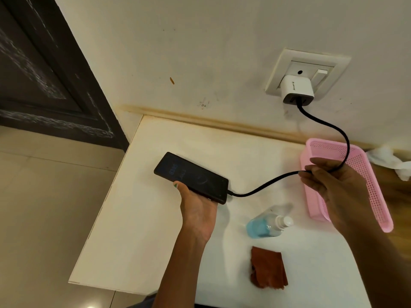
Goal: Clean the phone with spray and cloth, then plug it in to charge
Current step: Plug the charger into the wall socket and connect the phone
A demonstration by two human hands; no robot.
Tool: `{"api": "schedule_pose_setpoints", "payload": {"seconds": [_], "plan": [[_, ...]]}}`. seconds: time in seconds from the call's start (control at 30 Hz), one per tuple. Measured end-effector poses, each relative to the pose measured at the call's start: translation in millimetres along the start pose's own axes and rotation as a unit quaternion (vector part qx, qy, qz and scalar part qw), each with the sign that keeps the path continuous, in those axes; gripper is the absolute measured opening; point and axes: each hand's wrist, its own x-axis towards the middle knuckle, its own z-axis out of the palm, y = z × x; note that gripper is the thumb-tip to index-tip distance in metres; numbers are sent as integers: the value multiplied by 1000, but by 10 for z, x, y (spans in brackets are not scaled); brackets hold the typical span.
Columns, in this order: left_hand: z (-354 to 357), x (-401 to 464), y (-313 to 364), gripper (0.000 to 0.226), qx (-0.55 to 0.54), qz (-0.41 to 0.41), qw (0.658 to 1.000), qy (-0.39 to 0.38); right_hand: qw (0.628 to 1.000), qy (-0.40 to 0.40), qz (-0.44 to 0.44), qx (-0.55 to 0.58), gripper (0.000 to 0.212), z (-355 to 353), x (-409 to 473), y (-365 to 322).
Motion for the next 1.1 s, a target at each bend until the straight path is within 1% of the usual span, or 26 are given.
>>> {"api": "schedule_pose_setpoints", "payload": {"seconds": [0.1, 0.27, 0.33, 0.43, 0.53, 0.63, 0.73, 0.87, 1.0, 1.1], "plan": [[3, -2, -5, 56, 10, 2, 1000, 23, 1000, 17, -7, 4, 24, 53, 1, -1], [30, -34, -55, 47, 31, 24, 995, 93, 1000, 21, -3, -6, 22, 106, 13, 36], [45, -49, -93, 47, 60, 39, 987, 143, 999, 22, 0, -39, 22, 116, 18, 91], [26, -51, -139, 50, 119, 47, 963, 238, 995, 25, 1, -98, 20, 134, 30, 200], [0, -43, -168, 46, 136, 64, 946, 287, 992, 32, 6, -125, 18, 139, 35, 297], [9, -69, -176, 41, 124, 76, 944, 298, 993, 33, 6, -117, 18, 120, 34, 360], [36, -93, -184, 37, 138, 127, 934, 303, 993, 32, 8, -118, 18, 101, 26, 402], [94, -151, -254, 42, 212, 191, 907, 310, 992, 7, 16, -129, 16, 105, 2, 449], [92, -159, -275, 43, 243, 188, 895, 323, 989, -17, 11, -147, 16, 136, -20, 504], [94, -159, -260, 43, 264, 182, 887, 331, 984, -14, -1, -179, 17, 141, -6, 550]]}}
